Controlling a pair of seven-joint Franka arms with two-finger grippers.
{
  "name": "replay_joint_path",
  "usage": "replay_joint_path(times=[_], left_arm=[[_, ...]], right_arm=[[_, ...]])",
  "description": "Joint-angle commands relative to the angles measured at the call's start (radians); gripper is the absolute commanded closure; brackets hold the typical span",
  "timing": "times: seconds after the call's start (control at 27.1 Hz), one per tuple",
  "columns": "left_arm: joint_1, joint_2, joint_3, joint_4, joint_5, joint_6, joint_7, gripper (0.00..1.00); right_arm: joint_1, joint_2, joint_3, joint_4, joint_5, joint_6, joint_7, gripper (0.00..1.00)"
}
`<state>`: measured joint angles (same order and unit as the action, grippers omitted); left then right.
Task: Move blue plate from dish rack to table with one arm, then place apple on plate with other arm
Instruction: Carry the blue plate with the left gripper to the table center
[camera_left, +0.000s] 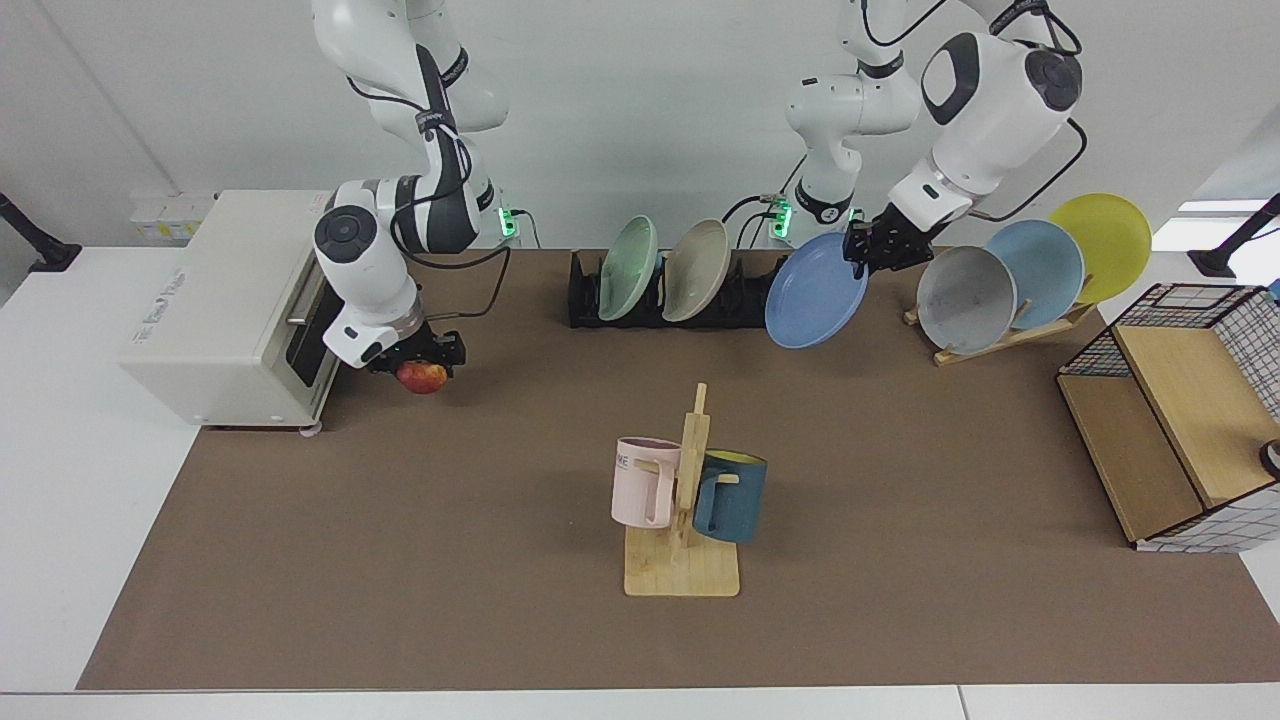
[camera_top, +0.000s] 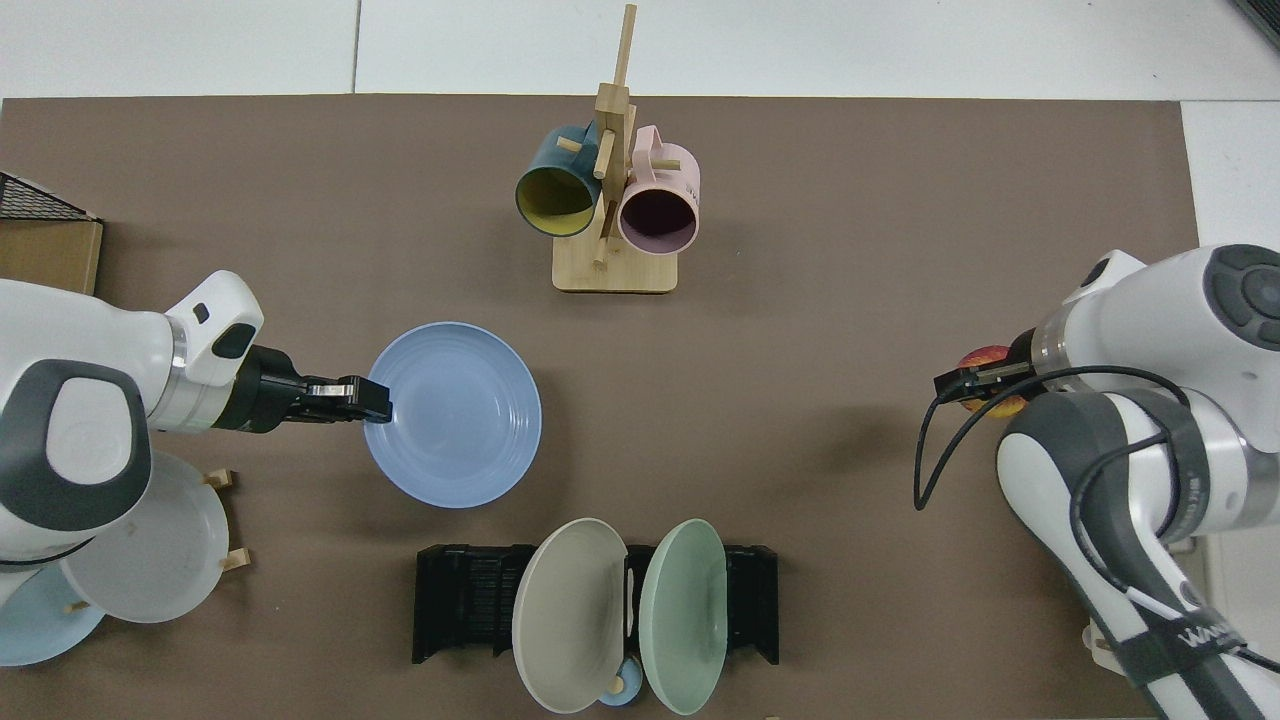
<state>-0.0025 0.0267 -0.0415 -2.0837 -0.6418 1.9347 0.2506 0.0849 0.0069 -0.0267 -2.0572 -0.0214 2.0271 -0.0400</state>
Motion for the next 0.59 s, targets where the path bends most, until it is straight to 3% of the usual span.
replay_joint_path(times=[0.0, 0.26, 0.55], left_arm=[[0.027, 0.119, -0.037, 0.042, -0.125, 0.021, 0.039, 1.00], [0.029, 0.165, -0.133, 0.037, -0.231, 0.147, 0.038, 1.00], [0.016, 0.210, -0.222, 0.037, -0.236, 0.280, 0.035, 1.00]], right_arm=[[-0.010, -0.016, -0.002, 0.066, -0.008, -0.086, 0.022, 1.00], [0.003, -0.018, 0.004, 0.089, -0.008, -0.122, 0.083, 1.00], [0.036, -0.025, 0.007, 0.086, 0.000, -0.123, 0.143, 1.00]])
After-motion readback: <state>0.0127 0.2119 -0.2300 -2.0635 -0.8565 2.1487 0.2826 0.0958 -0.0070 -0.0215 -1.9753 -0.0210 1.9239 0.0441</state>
